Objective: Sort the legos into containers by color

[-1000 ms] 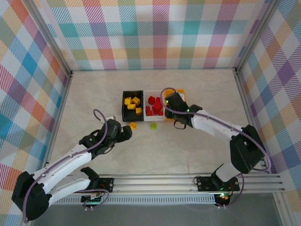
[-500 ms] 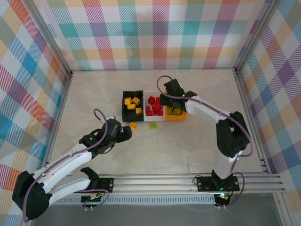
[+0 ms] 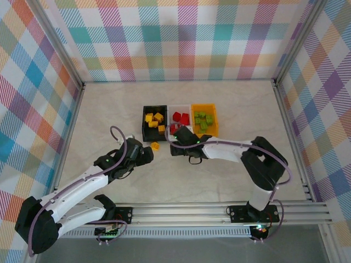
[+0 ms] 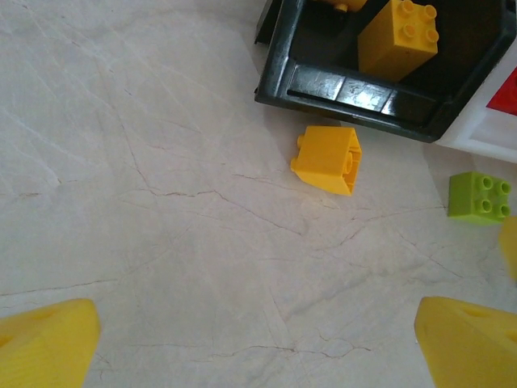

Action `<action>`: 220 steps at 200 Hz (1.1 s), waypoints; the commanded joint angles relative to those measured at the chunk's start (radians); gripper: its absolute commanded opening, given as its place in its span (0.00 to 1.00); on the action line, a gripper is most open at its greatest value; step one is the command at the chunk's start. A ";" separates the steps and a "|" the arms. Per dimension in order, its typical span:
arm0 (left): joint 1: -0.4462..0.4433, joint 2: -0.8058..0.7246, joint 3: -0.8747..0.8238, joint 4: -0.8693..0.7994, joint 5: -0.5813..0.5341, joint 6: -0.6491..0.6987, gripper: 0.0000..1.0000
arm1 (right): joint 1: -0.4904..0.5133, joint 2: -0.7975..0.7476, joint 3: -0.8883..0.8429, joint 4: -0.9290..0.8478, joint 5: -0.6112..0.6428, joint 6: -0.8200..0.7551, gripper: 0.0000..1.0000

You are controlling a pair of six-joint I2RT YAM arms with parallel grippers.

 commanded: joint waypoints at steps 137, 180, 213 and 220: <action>-0.005 0.036 0.000 0.023 -0.009 -0.020 1.00 | 0.018 0.020 -0.031 0.086 0.086 0.074 0.33; -0.005 0.065 0.031 0.036 -0.012 0.004 1.00 | -0.022 -0.240 -0.114 0.030 0.142 0.027 0.33; -0.005 0.095 0.040 0.046 -0.020 0.019 1.00 | -0.168 -0.264 -0.039 -0.026 0.107 -0.018 0.33; -0.005 0.103 0.045 0.044 -0.020 0.020 1.00 | -0.194 -0.245 -0.013 -0.032 0.103 -0.029 0.33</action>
